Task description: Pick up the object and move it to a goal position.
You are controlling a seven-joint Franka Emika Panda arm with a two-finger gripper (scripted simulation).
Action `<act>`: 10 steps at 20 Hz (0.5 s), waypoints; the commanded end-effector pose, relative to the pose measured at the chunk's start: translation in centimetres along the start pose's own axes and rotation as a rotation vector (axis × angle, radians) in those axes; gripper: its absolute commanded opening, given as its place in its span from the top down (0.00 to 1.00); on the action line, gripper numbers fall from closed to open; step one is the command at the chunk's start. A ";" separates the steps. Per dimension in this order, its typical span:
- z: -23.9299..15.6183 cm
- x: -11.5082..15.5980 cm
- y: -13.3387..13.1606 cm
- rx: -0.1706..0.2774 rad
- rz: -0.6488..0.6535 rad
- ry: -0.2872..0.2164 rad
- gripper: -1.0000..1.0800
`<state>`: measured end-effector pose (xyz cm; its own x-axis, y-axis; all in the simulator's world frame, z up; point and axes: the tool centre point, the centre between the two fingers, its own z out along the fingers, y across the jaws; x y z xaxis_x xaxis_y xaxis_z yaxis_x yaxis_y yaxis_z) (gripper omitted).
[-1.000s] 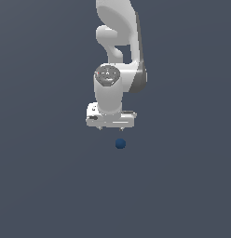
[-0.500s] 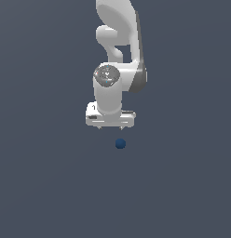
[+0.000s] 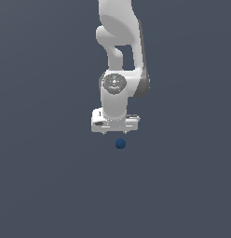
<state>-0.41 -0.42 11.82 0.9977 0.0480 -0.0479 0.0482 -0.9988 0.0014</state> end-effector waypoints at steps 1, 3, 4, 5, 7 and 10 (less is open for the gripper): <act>1.1 0.5 -0.9 -0.001 -0.039 0.014 0.04; 2.0 0.9 -1.6 -0.002 -0.067 0.025 0.04; 2.3 1.0 -1.9 -0.002 -0.079 0.030 0.04; 2.6 1.2 -2.1 -0.002 -0.089 0.034 0.04; 3.1 1.4 -2.5 -0.002 -0.106 0.041 0.04; 3.6 1.5 -2.9 -0.002 -0.121 0.047 0.04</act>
<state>0.71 2.35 8.40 0.9870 0.1604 -0.0058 0.1604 -0.9871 -0.0002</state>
